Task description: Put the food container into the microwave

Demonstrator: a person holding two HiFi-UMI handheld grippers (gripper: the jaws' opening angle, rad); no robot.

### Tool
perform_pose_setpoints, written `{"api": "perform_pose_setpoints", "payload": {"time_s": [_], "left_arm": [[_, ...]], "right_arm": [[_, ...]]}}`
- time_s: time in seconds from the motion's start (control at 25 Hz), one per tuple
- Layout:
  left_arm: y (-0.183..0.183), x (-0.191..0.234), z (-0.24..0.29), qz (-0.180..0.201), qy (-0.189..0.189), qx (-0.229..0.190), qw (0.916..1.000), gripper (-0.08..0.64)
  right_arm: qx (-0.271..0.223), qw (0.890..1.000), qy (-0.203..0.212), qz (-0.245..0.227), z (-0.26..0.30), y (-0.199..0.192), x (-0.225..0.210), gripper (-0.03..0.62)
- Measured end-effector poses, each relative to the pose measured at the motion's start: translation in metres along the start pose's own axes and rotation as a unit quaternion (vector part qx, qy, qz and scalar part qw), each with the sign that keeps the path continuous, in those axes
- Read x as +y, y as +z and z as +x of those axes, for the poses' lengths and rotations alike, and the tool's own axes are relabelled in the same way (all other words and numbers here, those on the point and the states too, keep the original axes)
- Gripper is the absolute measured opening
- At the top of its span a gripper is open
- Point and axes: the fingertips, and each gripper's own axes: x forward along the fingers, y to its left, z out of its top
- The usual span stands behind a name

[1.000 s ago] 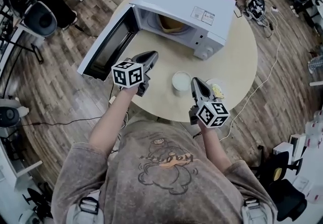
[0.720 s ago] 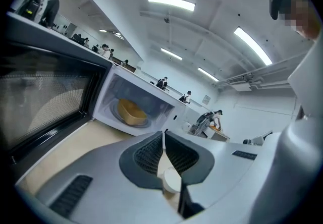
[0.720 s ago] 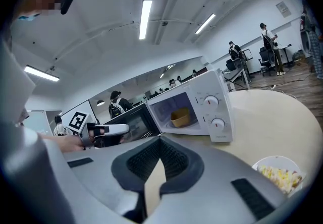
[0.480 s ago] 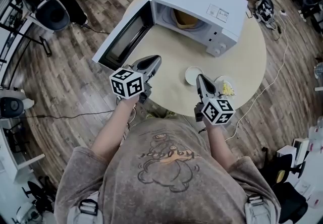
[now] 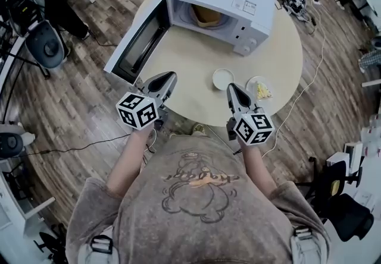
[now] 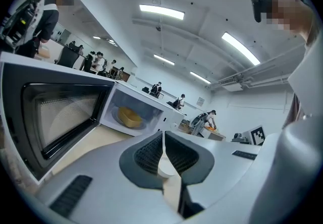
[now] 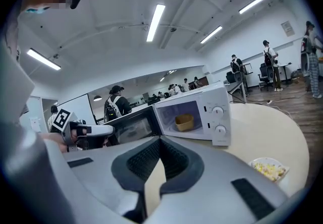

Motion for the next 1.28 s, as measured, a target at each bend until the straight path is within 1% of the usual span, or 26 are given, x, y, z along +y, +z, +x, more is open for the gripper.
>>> {"api": "perform_pose_setpoints", "payload": {"time_s": [0.12, 0.28, 0.48, 0.64, 0.8, 1.12, 1.28], "left_arm": [[-0.008, -0.003, -0.001, 0.022, 0.008, -0.006, 0.9997, 0.041], [-0.016, -0.002, -0.002, 0.070, 0.026, -0.008, 0.9972, 0.041], [-0.020, 0.001, -0.005, 0.095, 0.036, -0.019, 0.9947, 0.041], [-0.022, 0.006, -0.003, 0.106, 0.045, -0.028, 0.9930, 0.040], [-0.026, 0.010, -0.001, 0.122, 0.050, -0.025, 0.9910, 0.031], [-0.035, 0.023, -0.001, 0.131, 0.070, -0.024, 0.9886, 0.029], [-0.038, 0.027, -0.004, 0.128, 0.077, -0.025, 0.9884, 0.029]], "right_arm": [[-0.002, 1.000, -0.015, -0.011, -0.011, 0.000, -0.004, 0.002], [-0.004, 0.999, -0.025, -0.020, -0.019, -0.004, -0.005, 0.000], [-0.006, 0.999, -0.028, -0.031, -0.023, -0.009, -0.004, 0.002], [-0.007, 0.999, -0.033, -0.036, -0.023, -0.012, -0.008, 0.000], [-0.009, 0.999, -0.036, -0.038, -0.019, -0.013, -0.008, 0.001], [-0.004, 0.998, -0.036, -0.050, -0.013, -0.015, -0.007, 0.001], [-0.002, 0.998, -0.042, -0.052, -0.011, -0.018, -0.010, 0.001]]}}
